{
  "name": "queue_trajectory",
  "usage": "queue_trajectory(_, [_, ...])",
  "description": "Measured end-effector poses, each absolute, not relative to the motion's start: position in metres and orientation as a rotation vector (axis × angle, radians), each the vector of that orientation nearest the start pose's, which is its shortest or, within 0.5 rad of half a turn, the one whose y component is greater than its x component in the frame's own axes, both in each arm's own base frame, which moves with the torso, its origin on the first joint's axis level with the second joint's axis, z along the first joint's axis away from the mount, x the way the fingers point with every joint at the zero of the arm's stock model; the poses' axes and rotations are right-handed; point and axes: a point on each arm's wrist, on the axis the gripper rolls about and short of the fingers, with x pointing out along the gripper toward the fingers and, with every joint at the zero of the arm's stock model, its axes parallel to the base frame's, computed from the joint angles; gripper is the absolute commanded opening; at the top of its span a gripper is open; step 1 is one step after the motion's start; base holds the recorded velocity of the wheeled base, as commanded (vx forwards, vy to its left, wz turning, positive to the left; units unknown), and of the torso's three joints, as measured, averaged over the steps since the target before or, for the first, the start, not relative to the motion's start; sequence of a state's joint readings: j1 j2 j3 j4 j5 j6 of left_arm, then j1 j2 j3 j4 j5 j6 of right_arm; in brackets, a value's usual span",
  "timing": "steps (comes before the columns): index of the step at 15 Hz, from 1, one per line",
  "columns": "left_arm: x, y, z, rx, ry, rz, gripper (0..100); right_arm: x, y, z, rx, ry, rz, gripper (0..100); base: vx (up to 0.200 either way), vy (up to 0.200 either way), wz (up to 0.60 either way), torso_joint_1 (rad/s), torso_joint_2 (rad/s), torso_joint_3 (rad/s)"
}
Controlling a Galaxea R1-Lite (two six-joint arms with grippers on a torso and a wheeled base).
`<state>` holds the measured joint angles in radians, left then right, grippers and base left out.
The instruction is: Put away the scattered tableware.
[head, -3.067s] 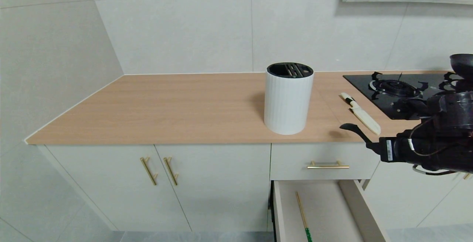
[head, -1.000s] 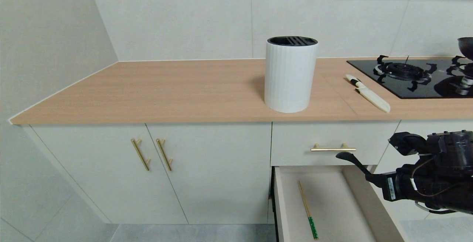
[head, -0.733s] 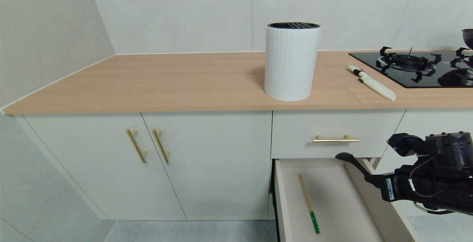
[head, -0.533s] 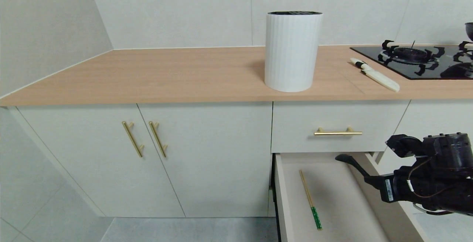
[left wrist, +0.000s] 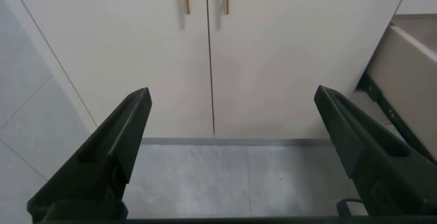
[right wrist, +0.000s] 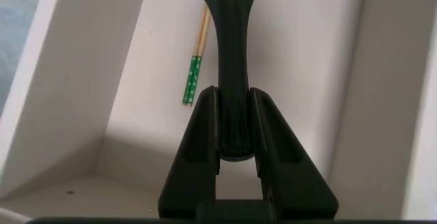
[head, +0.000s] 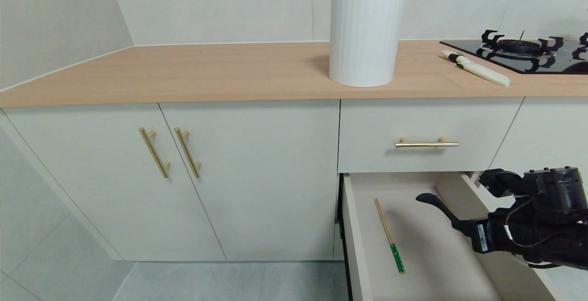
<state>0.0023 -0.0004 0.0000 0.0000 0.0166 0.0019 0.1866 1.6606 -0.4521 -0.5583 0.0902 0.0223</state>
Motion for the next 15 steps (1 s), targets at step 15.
queue_trajectory(15, [-0.023, 0.0, 0.075, 0.002, 0.0, 0.019, 100, 0.273, 0.071, 0.053, -0.01, 0.643, 0.171, 0, 0.0, 0.0, 0.0, 0.0, 0.0, 0.004])
